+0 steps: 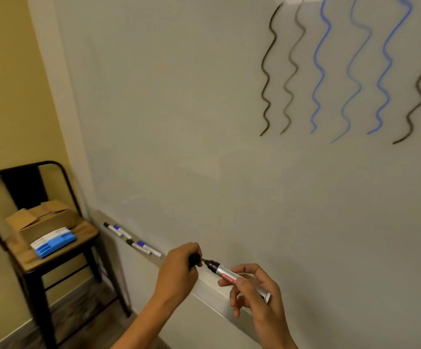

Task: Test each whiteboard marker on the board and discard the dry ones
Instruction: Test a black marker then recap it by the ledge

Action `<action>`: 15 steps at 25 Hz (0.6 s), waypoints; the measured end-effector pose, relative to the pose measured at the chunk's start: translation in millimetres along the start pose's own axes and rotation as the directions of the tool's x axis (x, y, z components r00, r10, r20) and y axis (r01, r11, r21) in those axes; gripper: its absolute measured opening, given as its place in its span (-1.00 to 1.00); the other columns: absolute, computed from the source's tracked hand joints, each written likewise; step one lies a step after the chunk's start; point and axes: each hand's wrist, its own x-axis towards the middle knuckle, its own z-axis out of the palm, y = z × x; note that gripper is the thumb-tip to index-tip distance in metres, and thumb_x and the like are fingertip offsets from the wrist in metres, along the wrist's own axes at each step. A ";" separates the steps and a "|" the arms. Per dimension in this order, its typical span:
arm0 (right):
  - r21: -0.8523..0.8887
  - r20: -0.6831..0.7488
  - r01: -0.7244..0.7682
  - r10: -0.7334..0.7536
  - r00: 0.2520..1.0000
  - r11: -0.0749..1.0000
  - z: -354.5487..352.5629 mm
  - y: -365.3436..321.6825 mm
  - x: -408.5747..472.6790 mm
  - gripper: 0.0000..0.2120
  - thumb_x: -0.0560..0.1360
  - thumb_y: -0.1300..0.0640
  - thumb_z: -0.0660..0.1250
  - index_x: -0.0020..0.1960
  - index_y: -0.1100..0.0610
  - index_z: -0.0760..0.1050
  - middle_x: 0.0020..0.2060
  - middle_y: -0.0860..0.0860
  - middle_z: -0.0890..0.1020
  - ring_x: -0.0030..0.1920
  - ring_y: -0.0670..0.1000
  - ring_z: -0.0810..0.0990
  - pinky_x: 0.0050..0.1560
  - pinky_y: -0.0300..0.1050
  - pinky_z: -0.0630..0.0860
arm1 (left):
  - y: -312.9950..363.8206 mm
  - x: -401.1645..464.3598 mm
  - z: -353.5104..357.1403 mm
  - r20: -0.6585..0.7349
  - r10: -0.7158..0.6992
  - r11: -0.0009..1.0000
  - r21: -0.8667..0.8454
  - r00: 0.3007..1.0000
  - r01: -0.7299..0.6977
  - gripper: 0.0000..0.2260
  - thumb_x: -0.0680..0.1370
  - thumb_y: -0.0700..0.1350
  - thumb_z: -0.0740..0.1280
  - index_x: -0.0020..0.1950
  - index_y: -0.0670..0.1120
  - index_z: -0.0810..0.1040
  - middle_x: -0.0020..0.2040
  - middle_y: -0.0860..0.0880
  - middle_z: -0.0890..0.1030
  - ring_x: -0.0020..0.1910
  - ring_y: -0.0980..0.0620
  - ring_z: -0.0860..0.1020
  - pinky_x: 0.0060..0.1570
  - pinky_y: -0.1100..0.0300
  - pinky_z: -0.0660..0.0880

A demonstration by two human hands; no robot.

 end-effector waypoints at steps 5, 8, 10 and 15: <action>0.014 0.002 -0.119 0.119 0.993 0.993 27.5 28.2 -3.4 -0.66 0.42 0.06 0.34 0.09 0.26 0.53 -0.09 0.18 0.74 -0.34 0.08 0.54 -0.42 -0.09 0.50 | -28.5 -12.3 -16.5 0.074 -0.004 0.969 0.245 0.997 -0.015 -0.67 0.36 -0.40 0.24 -0.25 0.07 0.38 -0.28 0.11 0.46 -0.24 0.08 0.47 -0.17 0.11 0.53; 0.022 -0.040 -0.162 0.163 0.986 0.987 40.4 40.4 0.0 -0.66 0.41 0.06 0.34 0.09 0.25 0.53 -0.09 0.18 0.74 -0.37 0.03 0.52 -0.45 -0.12 0.46 | -40.4 -9.6 -20.7 0.114 0.051 0.940 0.331 0.992 -0.087 -0.72 0.41 -0.36 0.26 -0.19 0.04 0.41 -0.23 0.12 0.44 -0.23 0.07 0.44 -0.23 0.15 0.50; 0.000 -0.024 -0.181 0.181 0.983 0.983 49.7 47.7 4.3 -0.66 0.42 0.06 0.35 0.10 0.25 0.54 -0.07 0.17 0.74 -0.36 0.03 0.51 -0.44 -0.12 0.45 | -51.3 -6.0 -22.3 0.143 0.112 0.915 0.371 0.983 -0.158 -0.76 0.45 -0.31 0.28 -0.19 0.04 0.39 -0.21 0.10 0.46 -0.25 0.08 0.42 -0.25 0.19 0.48; -0.068 -0.021 -0.269 0.268 0.963 0.961 61.7 59.0 21.0 -0.85 0.51 0.25 0.45 0.04 0.09 0.70 -0.04 0.11 0.74 -0.28 0.09 0.58 -0.38 -0.06 0.48 | -84.1 9.1 -32.6 0.337 0.097 0.949 0.254 0.937 -0.189 -0.71 0.41 -0.36 0.20 -0.16 0.07 0.36 -0.18 0.09 0.47 -0.20 0.06 0.44 -0.16 0.09 0.51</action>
